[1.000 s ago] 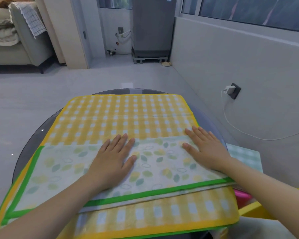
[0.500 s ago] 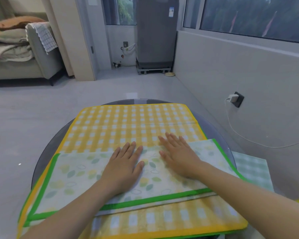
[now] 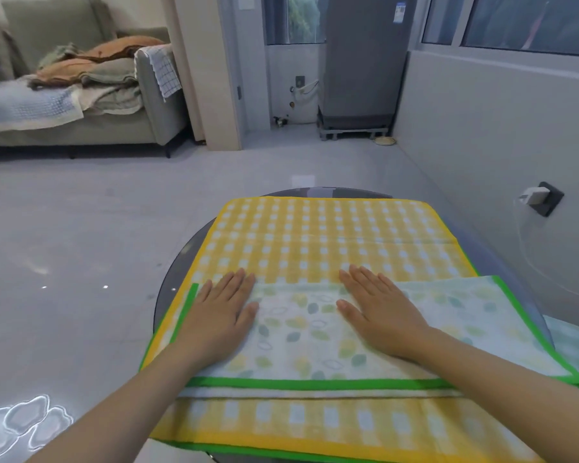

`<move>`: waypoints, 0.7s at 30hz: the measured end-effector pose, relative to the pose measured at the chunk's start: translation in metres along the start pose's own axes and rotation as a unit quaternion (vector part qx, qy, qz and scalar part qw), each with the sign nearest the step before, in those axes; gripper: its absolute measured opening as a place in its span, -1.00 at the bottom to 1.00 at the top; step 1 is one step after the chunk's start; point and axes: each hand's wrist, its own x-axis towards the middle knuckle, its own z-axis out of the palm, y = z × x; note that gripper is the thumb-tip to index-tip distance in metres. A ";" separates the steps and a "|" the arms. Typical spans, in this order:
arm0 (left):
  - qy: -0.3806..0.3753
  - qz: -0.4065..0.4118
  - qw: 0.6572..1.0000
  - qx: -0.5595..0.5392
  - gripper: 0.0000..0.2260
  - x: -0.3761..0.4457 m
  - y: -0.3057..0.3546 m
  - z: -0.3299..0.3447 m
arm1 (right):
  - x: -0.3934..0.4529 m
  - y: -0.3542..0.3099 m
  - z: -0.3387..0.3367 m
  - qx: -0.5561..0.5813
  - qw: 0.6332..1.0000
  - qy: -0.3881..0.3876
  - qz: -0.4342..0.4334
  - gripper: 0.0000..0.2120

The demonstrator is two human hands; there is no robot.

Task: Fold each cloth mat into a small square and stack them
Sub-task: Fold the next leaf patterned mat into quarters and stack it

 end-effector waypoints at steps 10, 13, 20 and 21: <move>0.013 -0.048 0.997 -0.054 -0.56 0.006 -0.033 -0.025 | -0.001 -0.013 -0.012 0.048 0.999 0.021 -0.004 -0.45; 0.026 -0.080 0.996 -0.034 -0.58 0.011 -0.033 -0.036 | -0.002 -0.032 -0.019 0.126 0.989 0.065 -0.046 -0.50; 0.058 -0.110 0.977 -0.174 -0.68 0.014 -0.026 -0.050 | 0.001 -0.066 -0.014 0.160 0.984 -0.010 -0.076 -0.39; 0.061 -0.117 0.973 -0.192 -0.70 0.013 -0.026 -0.052 | 0.001 -0.067 -0.013 0.157 0.985 -0.019 -0.071 -0.36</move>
